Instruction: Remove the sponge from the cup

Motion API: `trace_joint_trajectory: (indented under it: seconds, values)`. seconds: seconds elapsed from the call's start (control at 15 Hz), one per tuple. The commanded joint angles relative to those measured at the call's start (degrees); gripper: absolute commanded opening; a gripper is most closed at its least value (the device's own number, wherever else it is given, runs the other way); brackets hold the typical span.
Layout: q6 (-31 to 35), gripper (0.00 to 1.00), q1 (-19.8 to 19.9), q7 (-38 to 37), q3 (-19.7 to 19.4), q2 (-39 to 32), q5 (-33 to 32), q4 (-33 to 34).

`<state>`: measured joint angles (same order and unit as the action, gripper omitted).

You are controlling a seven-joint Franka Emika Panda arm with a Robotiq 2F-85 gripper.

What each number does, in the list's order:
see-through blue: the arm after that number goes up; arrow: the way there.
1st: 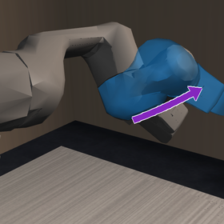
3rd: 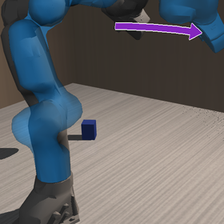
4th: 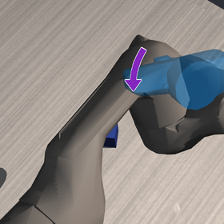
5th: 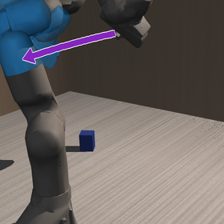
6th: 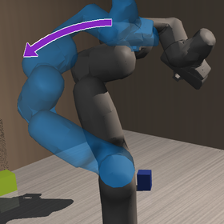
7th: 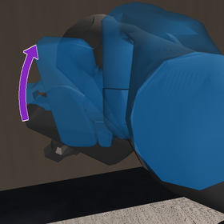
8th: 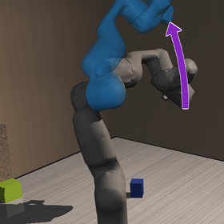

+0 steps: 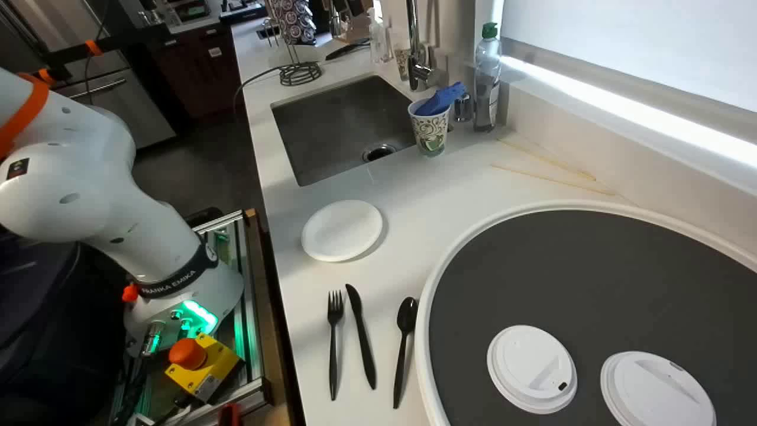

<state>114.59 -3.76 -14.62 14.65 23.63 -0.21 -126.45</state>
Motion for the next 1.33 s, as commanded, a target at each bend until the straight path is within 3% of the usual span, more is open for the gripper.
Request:
trace_joint_trajectory:
  seconds: [0.0,0.93,1.13,1.27]
  values:
    - [-0.13,1.0,-1.13,-0.4,-0.9,-0.17,-0.49,0.13]
    - [-0.13,1.0,-1.13,-0.4,-0.89,-0.17,-0.49,0.13]
    - [0.26,1.0,1.58,-5.21,0.24,-0.95,-5.94,-0.65]
    - [0.64,1.0,2.15,-7.81,-0.73,-1.96,-6.27,-0.81]
